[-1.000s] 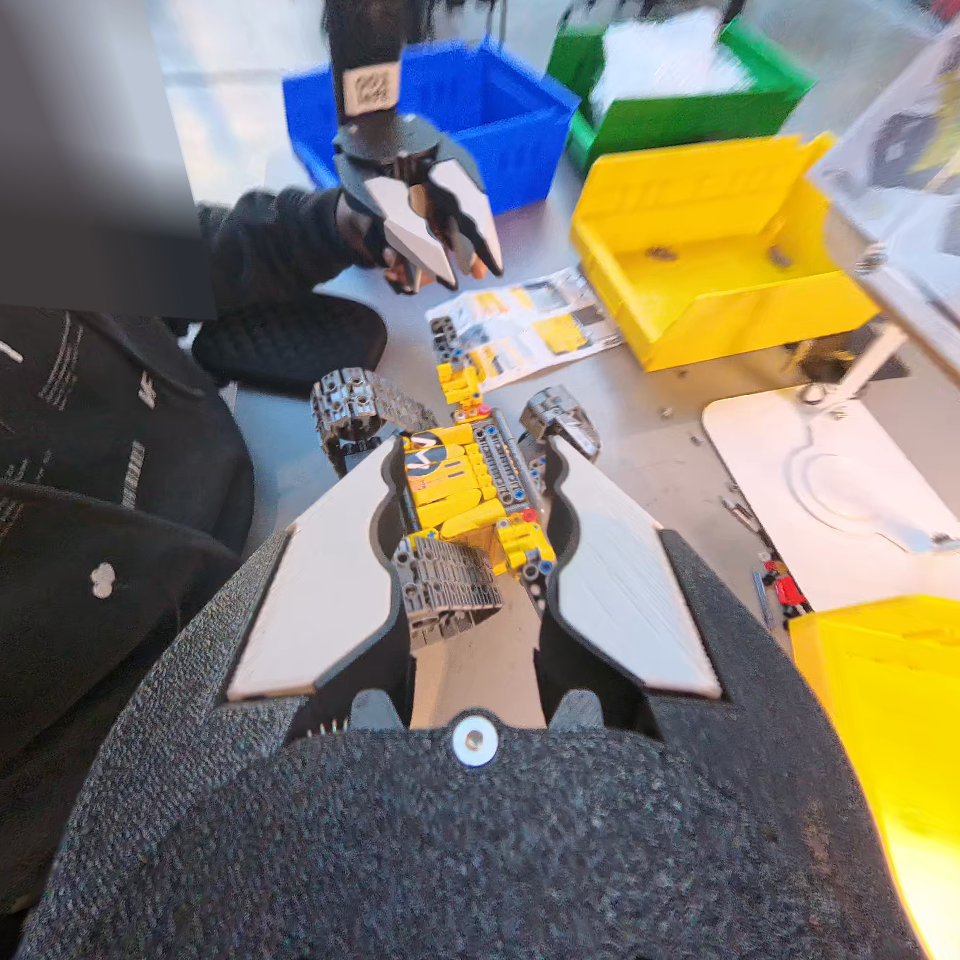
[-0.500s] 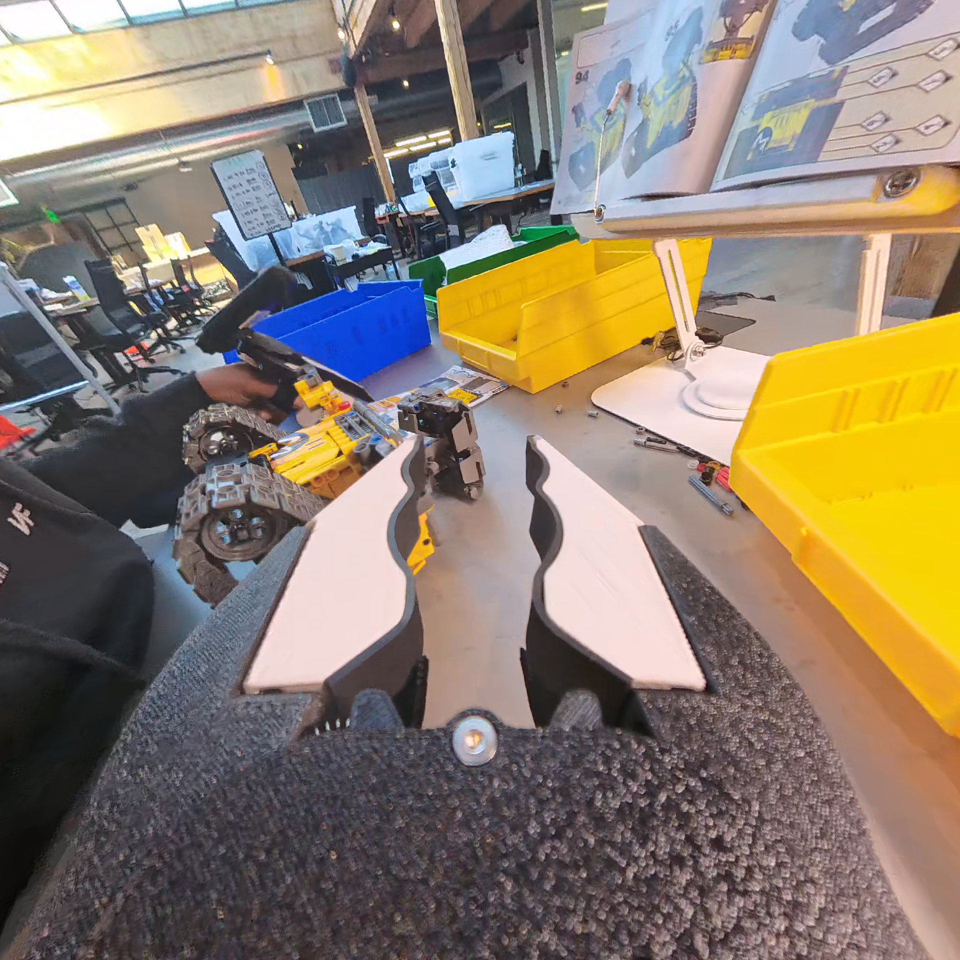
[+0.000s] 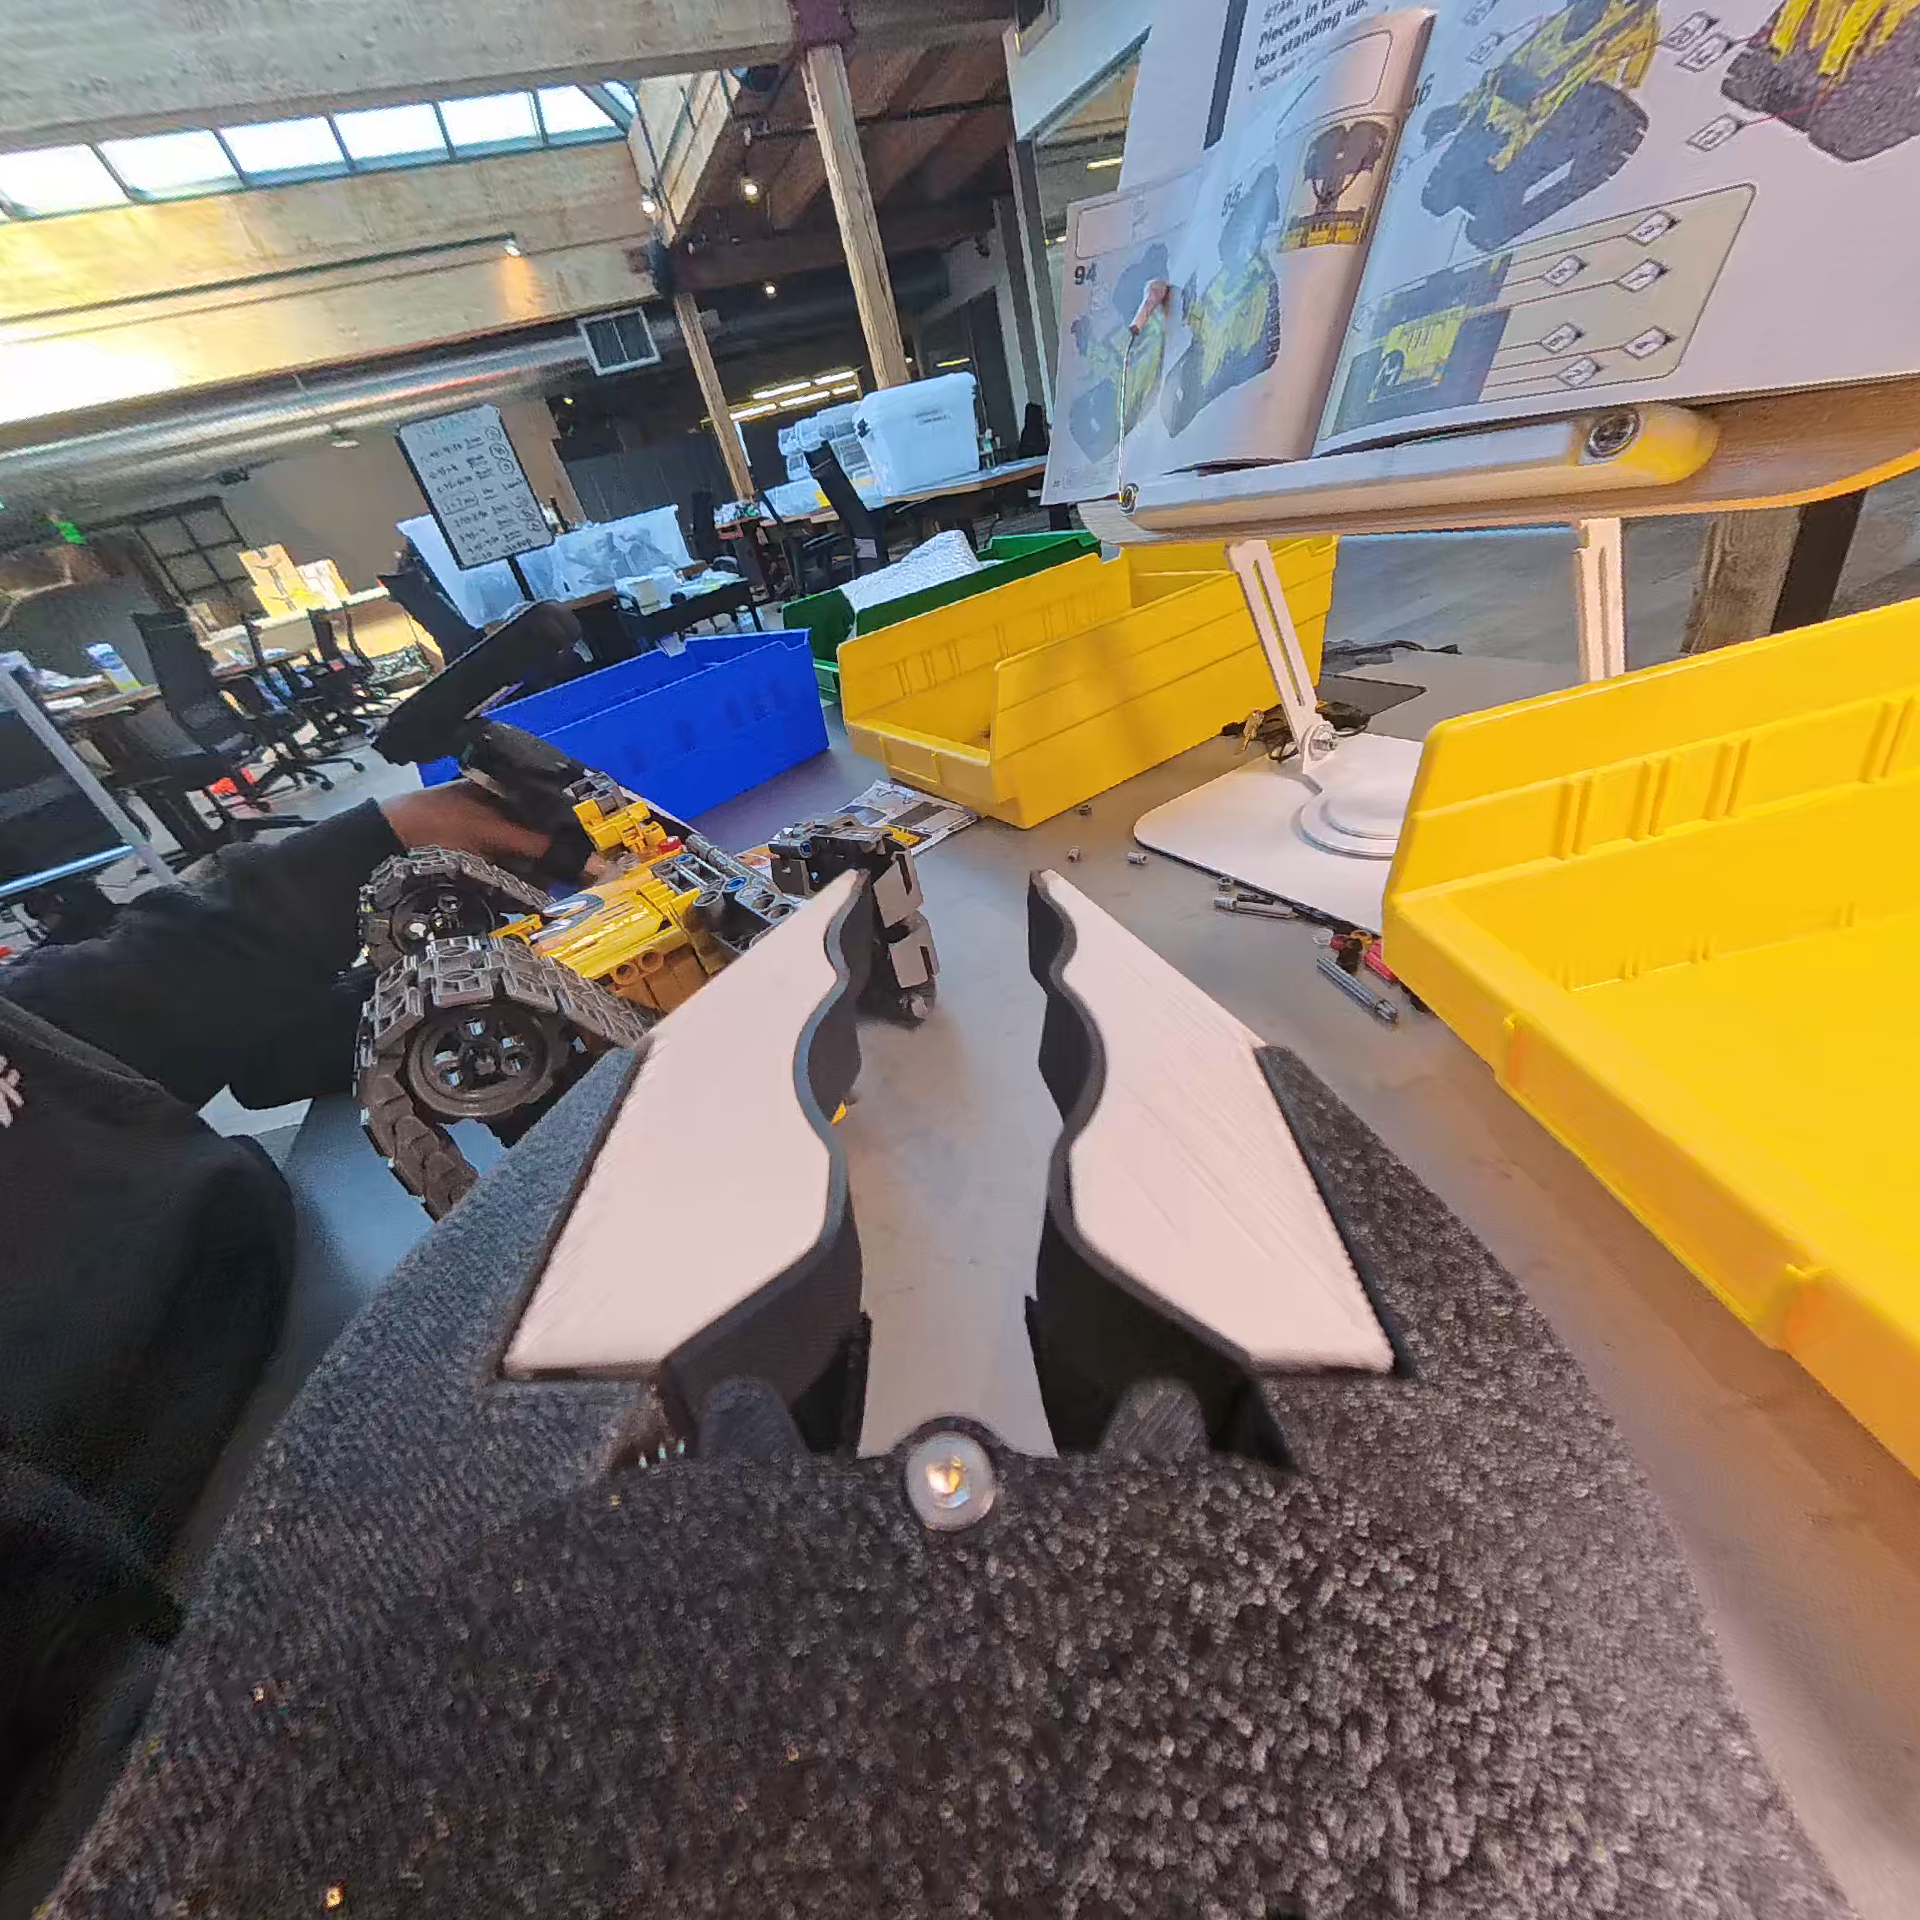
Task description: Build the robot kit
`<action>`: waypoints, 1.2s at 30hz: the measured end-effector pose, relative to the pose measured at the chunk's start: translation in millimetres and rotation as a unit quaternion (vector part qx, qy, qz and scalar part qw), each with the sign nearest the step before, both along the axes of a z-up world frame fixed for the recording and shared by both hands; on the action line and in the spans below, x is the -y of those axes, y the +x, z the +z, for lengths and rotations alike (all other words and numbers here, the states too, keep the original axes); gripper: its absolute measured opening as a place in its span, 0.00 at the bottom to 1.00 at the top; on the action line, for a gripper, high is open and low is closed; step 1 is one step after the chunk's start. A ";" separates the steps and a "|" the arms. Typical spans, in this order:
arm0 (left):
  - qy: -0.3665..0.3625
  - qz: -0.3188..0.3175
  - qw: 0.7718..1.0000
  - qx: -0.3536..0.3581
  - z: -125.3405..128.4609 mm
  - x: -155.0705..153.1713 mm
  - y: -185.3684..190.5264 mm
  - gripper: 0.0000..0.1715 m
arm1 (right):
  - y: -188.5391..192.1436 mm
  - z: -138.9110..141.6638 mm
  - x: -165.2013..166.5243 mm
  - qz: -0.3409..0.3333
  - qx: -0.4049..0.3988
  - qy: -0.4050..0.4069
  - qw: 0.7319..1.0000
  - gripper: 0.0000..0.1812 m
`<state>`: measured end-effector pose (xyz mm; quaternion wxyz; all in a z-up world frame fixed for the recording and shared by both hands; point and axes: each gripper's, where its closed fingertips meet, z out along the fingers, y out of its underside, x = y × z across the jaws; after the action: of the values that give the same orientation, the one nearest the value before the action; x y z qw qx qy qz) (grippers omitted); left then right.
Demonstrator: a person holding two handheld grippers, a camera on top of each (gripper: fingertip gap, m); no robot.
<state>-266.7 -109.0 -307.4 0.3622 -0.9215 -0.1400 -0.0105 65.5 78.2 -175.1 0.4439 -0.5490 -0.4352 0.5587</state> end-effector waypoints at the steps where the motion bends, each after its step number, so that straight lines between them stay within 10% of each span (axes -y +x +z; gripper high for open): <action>1: 0.014 -0.005 1.000 0.022 1.2 -1.2 2.4 0.20 | -0.1 0.3 0.2 0.000 -0.001 0.001 1.000 0.16; 5: 0.061 -0.010 0.996 0.062 10.6 -2.3 1.0 0.00 | -0.8 -1.3 1.7 0.002 0.000 -0.002 1.000 0.16; 14: 0.085 -0.032 0.994 0.069 23.1 1.1 4.5 0.00 | -3.0 -4.7 -0.1 -0.004 -0.002 -0.019 1.000 0.15; 17: 0.043 -0.046 0.991 0.114 7.5 4.9 13.9 0.24 | -4.4 -3.5 0.5 -0.001 -0.008 -0.034 0.999 0.15; 29: 0.027 -0.082 0.993 0.085 1.6 -11.4 27.3 0.00 | -0.3 -0.4 -0.2 -0.002 -0.016 -0.038 0.999 0.14; 36: 0.165 -0.103 0.980 0.048 68.9 -15.2 27.0 0.00 | 3.1 2.2 -4.7 -0.013 -0.023 -0.035 0.999 0.13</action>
<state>-239.8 -93.8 -238.5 0.4988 -0.8571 -0.0577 -0.1154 68.6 82.9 -172.9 0.4411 -0.5572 -0.3978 0.5802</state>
